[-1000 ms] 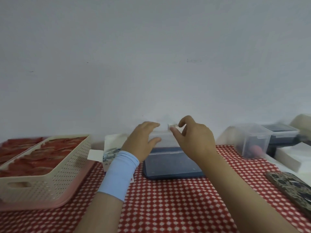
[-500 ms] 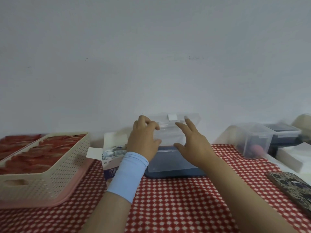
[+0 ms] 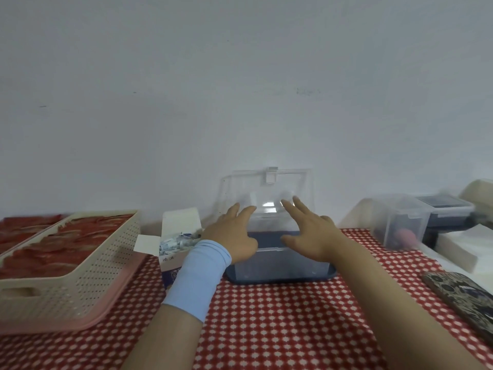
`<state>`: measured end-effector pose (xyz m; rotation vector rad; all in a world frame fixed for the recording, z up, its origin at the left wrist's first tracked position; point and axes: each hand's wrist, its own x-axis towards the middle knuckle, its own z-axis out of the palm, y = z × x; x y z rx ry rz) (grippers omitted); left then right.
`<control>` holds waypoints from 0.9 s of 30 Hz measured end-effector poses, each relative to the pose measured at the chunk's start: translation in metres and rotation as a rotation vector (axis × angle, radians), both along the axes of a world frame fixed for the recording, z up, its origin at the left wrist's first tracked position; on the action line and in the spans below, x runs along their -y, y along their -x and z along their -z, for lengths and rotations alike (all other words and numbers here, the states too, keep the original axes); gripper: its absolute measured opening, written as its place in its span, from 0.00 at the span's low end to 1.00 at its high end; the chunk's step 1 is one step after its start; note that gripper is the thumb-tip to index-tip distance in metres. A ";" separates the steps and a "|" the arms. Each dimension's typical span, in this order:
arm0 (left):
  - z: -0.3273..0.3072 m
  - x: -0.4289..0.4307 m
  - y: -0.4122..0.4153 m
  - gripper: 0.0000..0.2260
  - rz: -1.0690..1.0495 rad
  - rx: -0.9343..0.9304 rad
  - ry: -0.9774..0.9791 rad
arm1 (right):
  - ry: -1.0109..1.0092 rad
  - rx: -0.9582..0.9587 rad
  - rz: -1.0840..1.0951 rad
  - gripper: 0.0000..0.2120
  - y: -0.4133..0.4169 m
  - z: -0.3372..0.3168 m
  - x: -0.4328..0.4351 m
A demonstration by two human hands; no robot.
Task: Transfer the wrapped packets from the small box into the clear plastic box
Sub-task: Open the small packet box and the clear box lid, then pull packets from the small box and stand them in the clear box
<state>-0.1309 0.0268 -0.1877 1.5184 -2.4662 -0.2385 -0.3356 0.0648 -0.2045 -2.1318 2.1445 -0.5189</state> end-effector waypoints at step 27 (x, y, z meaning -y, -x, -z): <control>-0.024 -0.015 -0.129 0.50 -0.158 0.202 -0.172 | 0.097 -0.123 -0.356 0.35 -0.135 -0.023 -0.005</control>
